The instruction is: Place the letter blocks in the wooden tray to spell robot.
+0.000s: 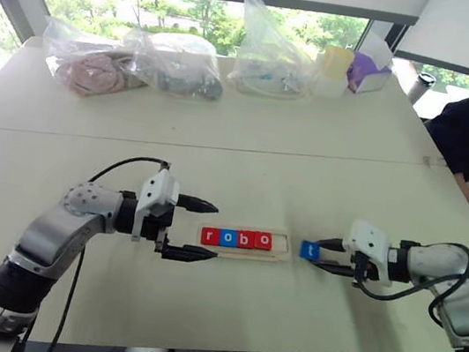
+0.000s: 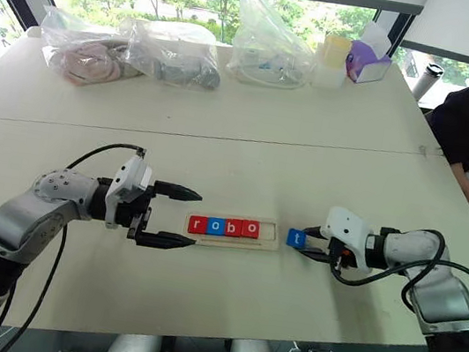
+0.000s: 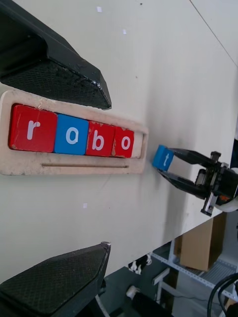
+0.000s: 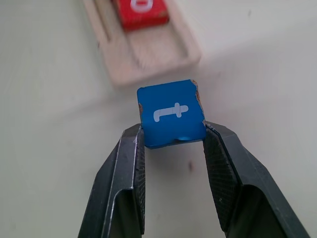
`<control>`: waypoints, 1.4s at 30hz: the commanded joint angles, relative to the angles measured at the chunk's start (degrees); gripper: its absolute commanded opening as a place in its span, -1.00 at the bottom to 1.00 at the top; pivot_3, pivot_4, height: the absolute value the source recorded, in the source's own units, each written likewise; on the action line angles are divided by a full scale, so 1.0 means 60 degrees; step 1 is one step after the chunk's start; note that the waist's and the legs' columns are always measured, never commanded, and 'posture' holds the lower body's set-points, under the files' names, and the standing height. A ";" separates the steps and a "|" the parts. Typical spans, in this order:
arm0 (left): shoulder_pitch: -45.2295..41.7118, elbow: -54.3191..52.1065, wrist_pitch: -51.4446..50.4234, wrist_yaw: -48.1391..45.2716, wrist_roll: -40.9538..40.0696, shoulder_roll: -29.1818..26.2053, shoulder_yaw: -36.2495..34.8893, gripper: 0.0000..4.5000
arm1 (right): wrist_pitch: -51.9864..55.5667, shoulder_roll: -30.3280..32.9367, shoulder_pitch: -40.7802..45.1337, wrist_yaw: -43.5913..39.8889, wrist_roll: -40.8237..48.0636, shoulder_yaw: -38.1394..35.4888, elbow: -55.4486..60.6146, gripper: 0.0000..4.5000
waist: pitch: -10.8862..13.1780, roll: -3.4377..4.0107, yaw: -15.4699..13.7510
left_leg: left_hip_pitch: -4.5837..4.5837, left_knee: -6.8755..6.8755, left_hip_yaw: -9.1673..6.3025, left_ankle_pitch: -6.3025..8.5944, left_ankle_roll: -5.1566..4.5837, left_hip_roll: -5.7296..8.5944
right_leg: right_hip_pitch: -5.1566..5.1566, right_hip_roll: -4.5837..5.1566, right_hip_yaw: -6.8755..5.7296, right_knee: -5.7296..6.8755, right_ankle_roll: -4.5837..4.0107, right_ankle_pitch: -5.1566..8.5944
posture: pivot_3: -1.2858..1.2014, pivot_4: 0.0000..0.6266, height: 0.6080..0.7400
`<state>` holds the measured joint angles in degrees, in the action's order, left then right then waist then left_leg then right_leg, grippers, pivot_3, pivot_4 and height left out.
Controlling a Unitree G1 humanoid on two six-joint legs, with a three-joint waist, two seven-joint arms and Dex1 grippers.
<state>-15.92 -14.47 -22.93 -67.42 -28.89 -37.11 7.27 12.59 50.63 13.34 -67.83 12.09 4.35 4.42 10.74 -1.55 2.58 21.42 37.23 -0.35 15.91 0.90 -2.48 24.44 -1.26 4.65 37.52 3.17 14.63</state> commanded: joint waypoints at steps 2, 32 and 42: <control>-0.0113 -0.0220 0.0145 -0.0010 -0.0084 -0.0006 -0.0173 1.00 | 0.0349 -0.0155 0.0620 -0.0132 0.0045 0.0377 0.0600 -0.51 | 0.0000 0.0000 -0.0010 | 0.0001 0.0000 -0.0002 0.0000 0.0000 0.0000 | 0.0000 0.0000 -0.0002 0.0000 0.0000 0.0000 | 0.03 -0.52 1.00; 0.0348 -0.0716 0.0076 0.0443 -0.0182 -0.0040 -0.0323 1.00 | -0.0128 -0.0701 0.2091 -0.1008 -0.0899 0.1847 -0.0662 -0.51 | 0.0000 0.0000 -0.0002 | 0.0003 0.0000 -0.0001 0.0000 0.0000 0.0000 | 0.0000 0.0003 -0.0003 0.0001 -0.0029 -0.0019 | 0.03 -0.52 1.00; 0.0425 -0.0793 0.0032 0.0528 -0.0202 -0.0050 -0.0334 1.00 | -0.0140 -0.0788 0.2127 -0.1027 -0.1030 0.1839 -0.0745 -0.51 | 0.0000 0.0000 -0.0012 | 0.0002 0.0001 -0.0002 0.0000 0.0000 0.0000 | 0.0000 0.0003 -0.0004 0.0002 -0.0030 -0.0020 | 0.03 -0.52 1.00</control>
<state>-13.28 -17.17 -23.16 -64.45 -29.02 -37.14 7.01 11.99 46.04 25.39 -73.76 5.89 15.71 -0.35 10.73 -1.55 2.51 21.44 37.24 -0.36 15.91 0.90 -2.48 24.44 -1.24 4.62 37.54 2.99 14.51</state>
